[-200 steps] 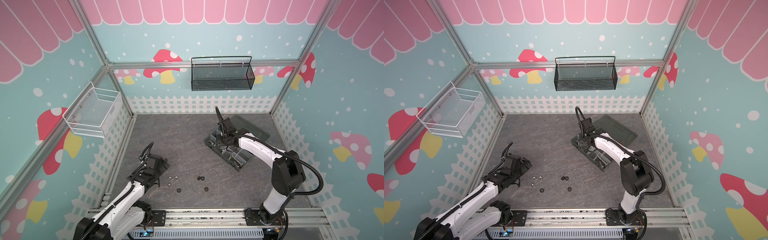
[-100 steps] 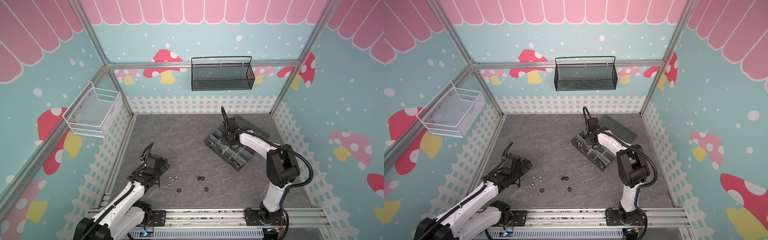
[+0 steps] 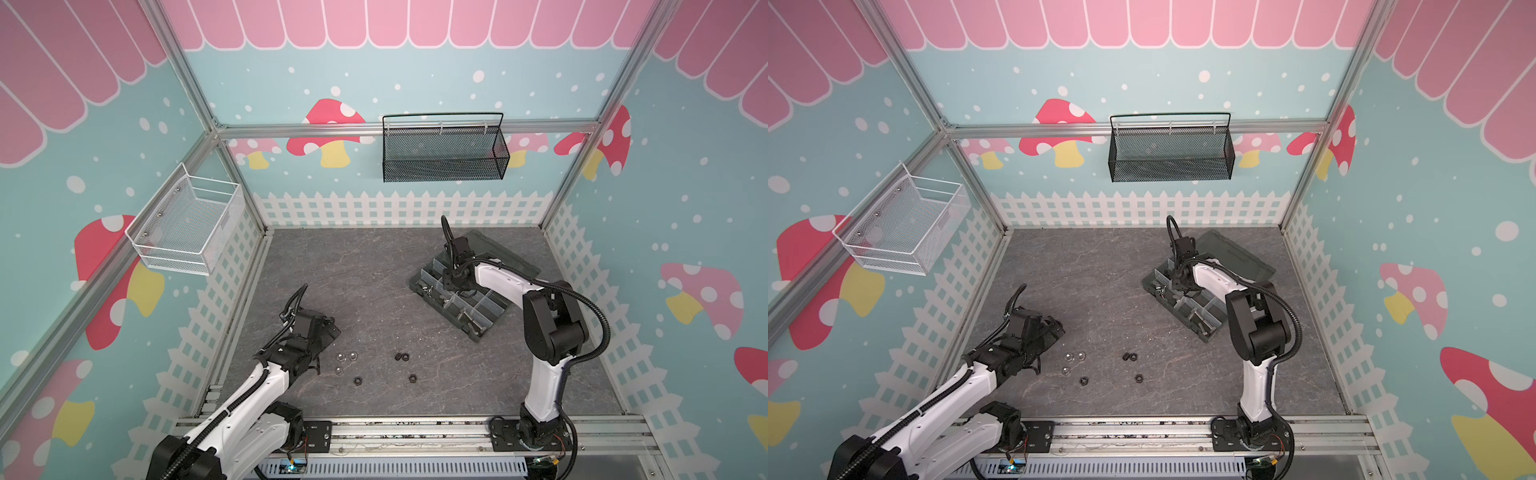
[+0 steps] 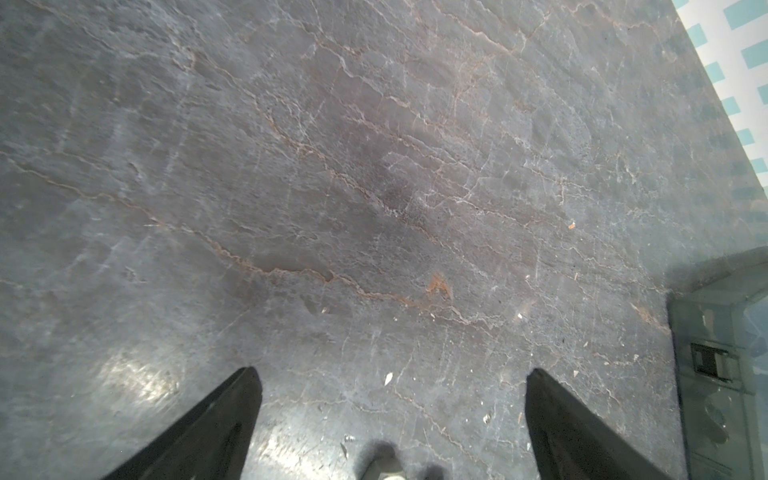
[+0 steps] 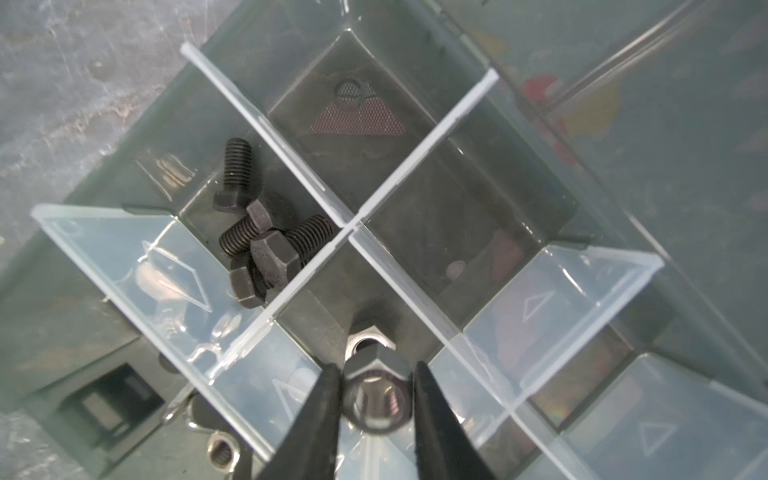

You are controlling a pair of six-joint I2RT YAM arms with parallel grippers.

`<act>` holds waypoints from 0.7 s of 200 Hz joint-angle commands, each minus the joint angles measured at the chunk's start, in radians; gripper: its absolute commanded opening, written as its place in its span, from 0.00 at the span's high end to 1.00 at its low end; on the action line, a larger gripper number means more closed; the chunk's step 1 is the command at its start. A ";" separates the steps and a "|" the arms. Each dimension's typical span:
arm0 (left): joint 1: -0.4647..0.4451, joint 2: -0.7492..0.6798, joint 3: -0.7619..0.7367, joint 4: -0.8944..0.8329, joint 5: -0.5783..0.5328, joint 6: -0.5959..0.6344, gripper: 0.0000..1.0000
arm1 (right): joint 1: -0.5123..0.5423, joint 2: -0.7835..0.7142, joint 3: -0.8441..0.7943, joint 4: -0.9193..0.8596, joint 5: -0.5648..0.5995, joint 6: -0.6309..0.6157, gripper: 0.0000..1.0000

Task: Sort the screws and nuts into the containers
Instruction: 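Lift the silver nut with the right gripper and carry it over the box, then open the right gripper to drop the nut into the nut compartment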

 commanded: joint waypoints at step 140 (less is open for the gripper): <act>0.007 0.014 0.091 -0.222 0.084 0.099 0.05 | -0.003 -0.332 -0.156 0.097 -0.027 -0.039 0.22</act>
